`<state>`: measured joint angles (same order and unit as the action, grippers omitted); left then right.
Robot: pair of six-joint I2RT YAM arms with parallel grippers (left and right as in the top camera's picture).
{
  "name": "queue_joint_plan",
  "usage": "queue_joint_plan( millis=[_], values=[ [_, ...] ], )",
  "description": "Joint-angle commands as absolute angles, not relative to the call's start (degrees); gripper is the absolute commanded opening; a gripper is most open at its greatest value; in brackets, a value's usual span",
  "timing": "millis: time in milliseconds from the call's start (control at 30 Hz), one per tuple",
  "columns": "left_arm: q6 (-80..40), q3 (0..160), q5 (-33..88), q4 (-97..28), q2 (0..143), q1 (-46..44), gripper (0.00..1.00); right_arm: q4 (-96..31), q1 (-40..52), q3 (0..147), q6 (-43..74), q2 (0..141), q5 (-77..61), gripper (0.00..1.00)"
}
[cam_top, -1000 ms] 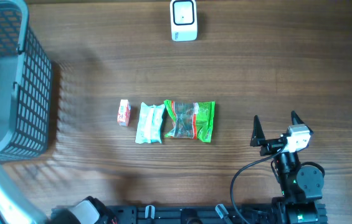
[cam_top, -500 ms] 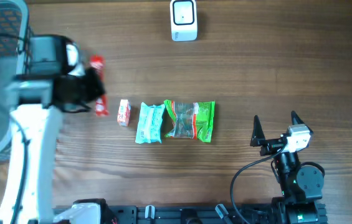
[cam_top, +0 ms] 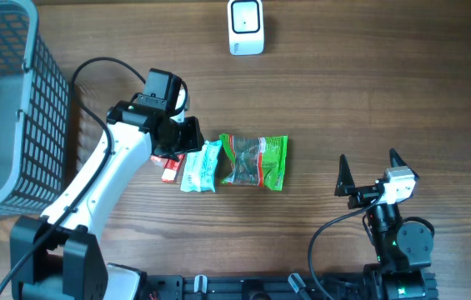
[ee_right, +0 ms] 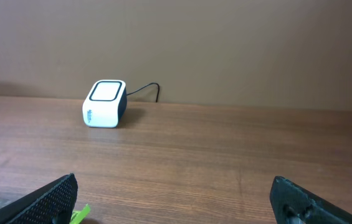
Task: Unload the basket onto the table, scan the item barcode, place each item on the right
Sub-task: 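Place the Nescafe stick on the table beside the Kleenex pack, then reach into the basket and grasp the small green-white box with the left gripper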
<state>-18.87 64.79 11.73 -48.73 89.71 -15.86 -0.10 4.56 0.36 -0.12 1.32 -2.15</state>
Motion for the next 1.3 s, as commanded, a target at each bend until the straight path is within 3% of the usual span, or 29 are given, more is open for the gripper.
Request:
queue_joint_plan(
  millis=[0,133,233,333,433,700,933,1267],
  values=[
    [-18.7,71.6,9.5,-49.8,85.0,-15.0,0.65,0.0,4.4,0.3,0.0,1.2,-2.9,1.0],
    [-18.4,86.8,-1.8,-55.6,82.9,-9.4,0.8,0.0,4.4,0.3,0.1,1.2,-2.9,1.0],
    [-18.5,94.9,-5.4,-56.8,82.9,-3.0,0.83,0.0,4.4,0.3,0.0,1.2,-2.9,1.0],
    [-19.0,99.5,-9.4,-55.8,82.8,7.8,0.86,0.0,4.4,0.3,0.0,1.2,-2.9,1.0],
    [-21.5,99.6,-12.7,-56.3,83.0,20.8,0.99,0.0,4.4,0.3,0.0,1.2,-2.9,1.0],
    [-21.5,94.1,-13.3,-63.0,88.6,46.7,1.0,0.0,4.4,0.3,0.1,1.2,-2.9,1.0],
    [-19.7,76.9,-13.3,-48.1,94.5,49.7,1.0,0.0,4.4,0.3,0.0,1.2,-2.9,1.0],
    [-19.6,75.2,-13.4,-38.5,102.1,49.7,1.0,0.0,4.4,0.3,0.0,1.2,-2.9,1.0]
  ],
)
